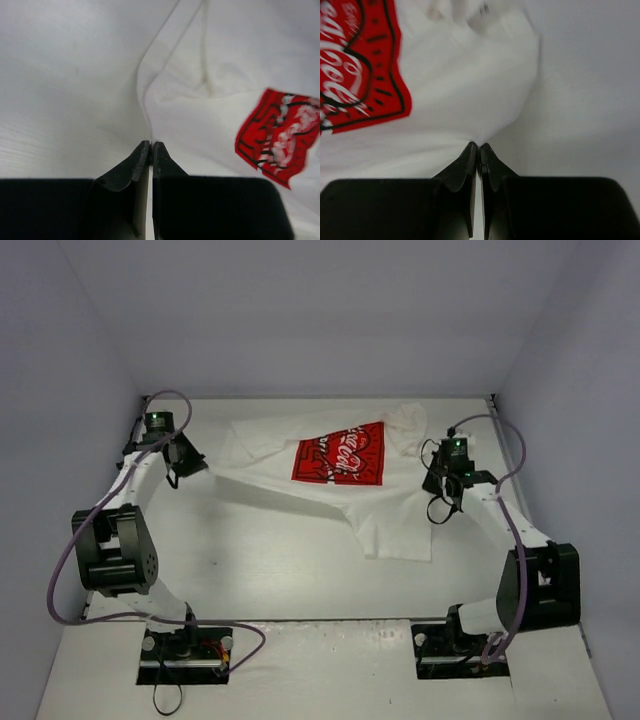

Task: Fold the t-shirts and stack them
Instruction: Flatten out the tshirt

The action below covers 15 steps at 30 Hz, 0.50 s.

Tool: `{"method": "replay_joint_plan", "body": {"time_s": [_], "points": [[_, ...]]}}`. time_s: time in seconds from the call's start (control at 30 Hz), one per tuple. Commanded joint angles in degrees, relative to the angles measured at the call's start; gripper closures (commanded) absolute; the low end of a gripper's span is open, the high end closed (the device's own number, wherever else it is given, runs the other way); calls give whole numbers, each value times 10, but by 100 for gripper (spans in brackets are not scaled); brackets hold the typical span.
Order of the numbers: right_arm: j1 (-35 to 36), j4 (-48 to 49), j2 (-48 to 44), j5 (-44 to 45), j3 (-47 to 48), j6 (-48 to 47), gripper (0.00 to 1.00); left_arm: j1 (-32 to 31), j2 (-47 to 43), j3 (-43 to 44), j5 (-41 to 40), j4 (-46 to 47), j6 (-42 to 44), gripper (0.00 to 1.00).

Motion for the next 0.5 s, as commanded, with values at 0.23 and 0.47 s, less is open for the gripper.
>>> {"method": "replay_joint_plan", "body": {"time_s": [0.23,0.47], "points": [[-24,-29,-83,15,303,-131,100,36,-102,304,71,-12,-39,100],[-24,-29,-84,-21,444,-166,100,36,-141,376,109,39,-67,100]]}}
